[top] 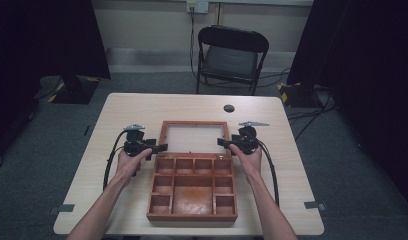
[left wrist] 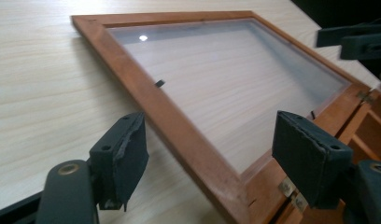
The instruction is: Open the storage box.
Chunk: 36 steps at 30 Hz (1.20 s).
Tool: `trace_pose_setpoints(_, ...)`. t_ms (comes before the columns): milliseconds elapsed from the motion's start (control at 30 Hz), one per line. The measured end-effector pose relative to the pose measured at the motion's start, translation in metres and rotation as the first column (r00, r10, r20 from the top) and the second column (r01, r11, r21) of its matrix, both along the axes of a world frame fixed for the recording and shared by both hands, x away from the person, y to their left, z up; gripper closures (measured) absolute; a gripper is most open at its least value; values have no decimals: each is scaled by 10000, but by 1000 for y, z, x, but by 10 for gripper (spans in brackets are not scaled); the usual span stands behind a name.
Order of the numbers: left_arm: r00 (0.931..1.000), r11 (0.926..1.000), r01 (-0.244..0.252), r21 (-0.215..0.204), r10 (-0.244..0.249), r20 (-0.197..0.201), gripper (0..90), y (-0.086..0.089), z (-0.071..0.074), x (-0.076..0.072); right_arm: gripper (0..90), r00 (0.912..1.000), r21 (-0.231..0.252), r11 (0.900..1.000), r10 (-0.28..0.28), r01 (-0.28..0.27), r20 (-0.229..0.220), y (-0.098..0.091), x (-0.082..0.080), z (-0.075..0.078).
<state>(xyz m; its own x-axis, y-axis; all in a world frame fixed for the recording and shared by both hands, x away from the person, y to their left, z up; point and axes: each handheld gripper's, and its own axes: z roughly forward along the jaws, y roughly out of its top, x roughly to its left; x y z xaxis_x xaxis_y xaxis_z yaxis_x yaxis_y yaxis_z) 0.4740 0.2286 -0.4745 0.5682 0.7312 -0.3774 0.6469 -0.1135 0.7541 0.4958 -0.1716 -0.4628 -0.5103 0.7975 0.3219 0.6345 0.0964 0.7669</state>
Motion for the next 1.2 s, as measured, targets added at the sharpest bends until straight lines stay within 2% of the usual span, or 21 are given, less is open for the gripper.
trace_pose_setpoints(67, 10000, 10000, -49, 77, 49, 40, 255, 4, 1, -3, 234, 9997, 43, 10000, 1, -2, 231, -5, -6, 3)
trace_pose_setpoints(167, 9992, 9991, -245, 347, 234, 312, 258, 10, 6, -9, 212, 9999, -74, 10000, 59, -58, 153, -13, -15, 4)
trace_pose_setpoints(200, 9989, 9987, -220, 466, 201, 424, 262, 10, 8, -12, 212, 9999, -107, 9999, 58, -57, 87, -15, -18, 4)
trace_pose_setpoints(267, 9987, 9979, -57, 639, 25, 510, 264, 11, 11, -15, 190, 9997, -188, 9998, -51, 56, 228, -22, -23, 6)
trace_pose_setpoints(400, 9973, 9974, 71, 719, -123, 729, 263, 12, 16, -24, 149, 9997, -55, 9998, -166, 167, 176, -32, -30, 10)
trace_pose_setpoints(467, 9969, 9973, 148, 723, -203, 757, 261, 14, 17, -29, 146, 9997, -61, 9998, -167, 168, 169, -36, -36, 13)
trace_pose_setpoints(533, 9985, 9986, -2, 520, -26, 539, 260, 18, 17, -33, 146, 9996, -258, 9994, -243, 247, 166, -40, -43, 16)
trace_pose_setpoints(633, 9993, 9976, -202, 665, 180, 337, 258, 24, 17, -37, 147, 9996, -427, 9989, -184, 192, 195, -47, -53, 17)
trace_pose_setpoints(733, 9995, 9960, -137, 884, 112, 286, 259, 30, 19, -44, 148, 9998, -583, 9982, -136, 146, 174, -54, -64, 18)
trace_pose_setpoints(767, 9994, 9957, -147, 918, 119, 312, 259, 32, 20, -47, 149, 9995, -610, 9979, -207, 222, 251, -56, -68, 20)
trace_pose_setpoints(867, 9988, 9904, -136, 1372, 70, 490, 259, 39, 23, -57, 151, 9983, -941, 9946, -393, 432, 423, -63, -81, 22)
trace_pose_setpoints(1000, 9982, 9848, -267, 1714, 171, 572, 259, 50, 25, -68, 151, 9983, -1253, 9910, -420, 467, 399, -73, -97, 19)
trace_pose_setpoints(1067, 9983, 9885, -218, 1500, 133, 574, 258, 57, 25, -72, 151, 9983, -1422, 9885, -481, 523, 331, -77, -105, 18)
trace_pose_setpoints(1133, 9971, 9873, -332, 1553, 222, 725, 258, 62, 24, -77, 151, 9983, -1591, 9857, -524, 557, 252, -80, -112, 14)
trace_pose_setpoints(1200, 9970, 9848, -459, 1675, 348, 685, 258, 67, 22, -81, 151, 9980, -1700, 9834, -628, 632, 79, -85, -119, 10)
